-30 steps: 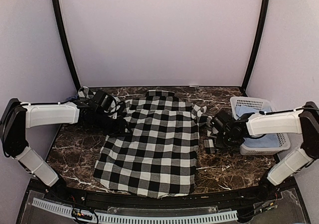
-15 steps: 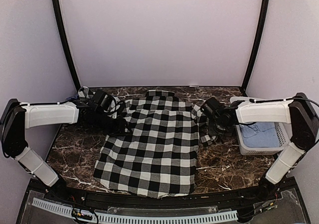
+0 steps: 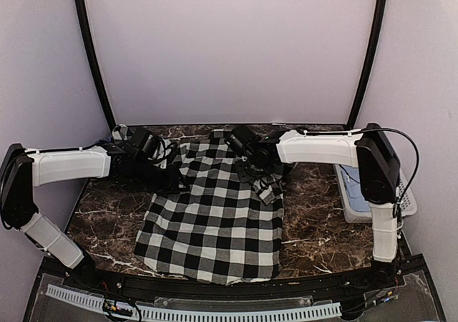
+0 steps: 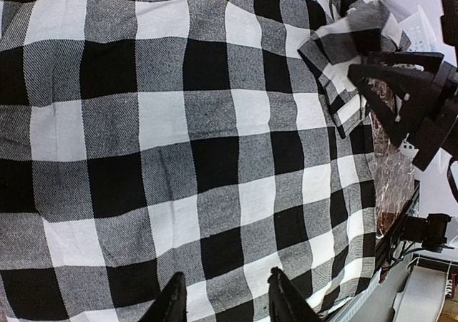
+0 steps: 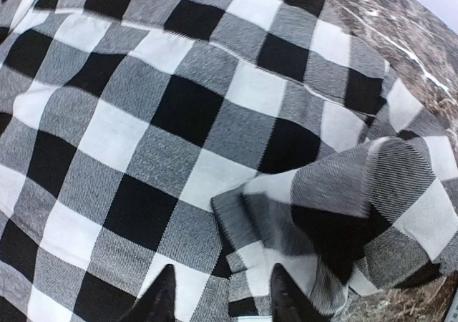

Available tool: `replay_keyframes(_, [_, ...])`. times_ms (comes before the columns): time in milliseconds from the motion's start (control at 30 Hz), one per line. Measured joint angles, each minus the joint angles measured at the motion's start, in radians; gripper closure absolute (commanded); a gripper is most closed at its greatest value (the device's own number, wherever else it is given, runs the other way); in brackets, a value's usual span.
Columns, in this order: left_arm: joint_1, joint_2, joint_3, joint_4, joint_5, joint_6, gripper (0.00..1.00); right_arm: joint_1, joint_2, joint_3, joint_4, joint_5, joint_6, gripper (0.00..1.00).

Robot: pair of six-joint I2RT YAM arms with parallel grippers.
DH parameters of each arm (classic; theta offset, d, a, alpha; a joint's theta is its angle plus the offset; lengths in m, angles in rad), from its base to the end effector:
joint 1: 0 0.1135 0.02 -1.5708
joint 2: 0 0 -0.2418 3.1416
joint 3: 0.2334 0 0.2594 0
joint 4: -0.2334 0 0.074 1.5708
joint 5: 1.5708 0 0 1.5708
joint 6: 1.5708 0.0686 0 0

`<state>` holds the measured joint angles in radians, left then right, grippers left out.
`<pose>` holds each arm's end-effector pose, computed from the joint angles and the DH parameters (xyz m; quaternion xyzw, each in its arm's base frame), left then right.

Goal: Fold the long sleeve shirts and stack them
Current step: Adjust the sleeve at the center of the board.

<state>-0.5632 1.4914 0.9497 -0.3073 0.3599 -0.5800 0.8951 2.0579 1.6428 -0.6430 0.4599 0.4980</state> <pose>0.2740 -0.2016 0.1721 0.0555 0.9210 -0.3288 0.2016 0.3082 0.3358 0.1622 -0.1291 0.9348 -0.0107 0.3308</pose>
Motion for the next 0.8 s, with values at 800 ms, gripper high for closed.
replay_keyframes(800, [0.000,0.003,0.000,0.025,0.026,-0.020,0.62,-0.262,-0.373,-0.636,0.361,-0.533,-0.029,0.58])
